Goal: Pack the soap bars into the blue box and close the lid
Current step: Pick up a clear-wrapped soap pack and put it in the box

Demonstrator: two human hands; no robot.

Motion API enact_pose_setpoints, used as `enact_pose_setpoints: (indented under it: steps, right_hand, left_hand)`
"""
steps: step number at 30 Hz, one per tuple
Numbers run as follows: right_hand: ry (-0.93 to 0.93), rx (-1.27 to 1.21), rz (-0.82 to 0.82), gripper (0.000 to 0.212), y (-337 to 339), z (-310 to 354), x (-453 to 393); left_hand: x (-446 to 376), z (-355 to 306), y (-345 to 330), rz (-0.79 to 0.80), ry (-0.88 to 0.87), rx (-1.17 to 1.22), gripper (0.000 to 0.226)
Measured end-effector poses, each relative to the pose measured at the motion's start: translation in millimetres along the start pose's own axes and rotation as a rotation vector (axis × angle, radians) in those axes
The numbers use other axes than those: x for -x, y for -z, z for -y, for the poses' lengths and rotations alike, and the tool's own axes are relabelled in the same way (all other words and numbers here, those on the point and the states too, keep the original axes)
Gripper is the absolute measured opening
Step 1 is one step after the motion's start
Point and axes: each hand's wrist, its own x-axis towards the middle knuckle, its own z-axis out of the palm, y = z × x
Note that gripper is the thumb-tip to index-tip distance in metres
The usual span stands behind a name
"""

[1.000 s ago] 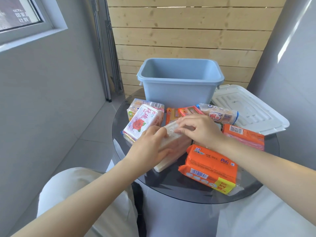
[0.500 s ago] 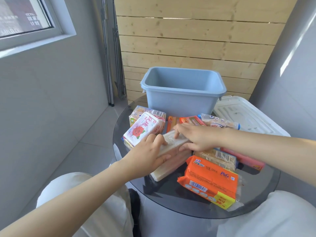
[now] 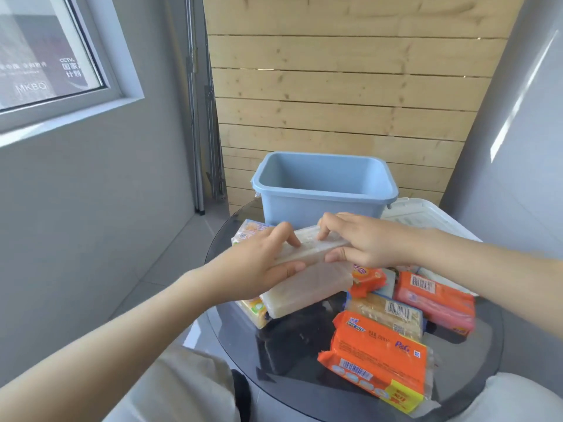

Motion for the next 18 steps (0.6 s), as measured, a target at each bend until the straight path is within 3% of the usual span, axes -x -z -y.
enact_pose_setpoints:
  steps: [12, 18]
  right_hand:
    - [-0.216, 0.017, -0.295, 0.023, 111, -14, -32]
    - [-0.310, 0.062, -0.318, 0.024, 130, -44, -67]
  left_hand:
    - [-120, -4, 120, 0.028, -0.052, 0.083, 0.018]
    - [-182, 16, 135, 0.037, -0.043, 0.042, 0.020]
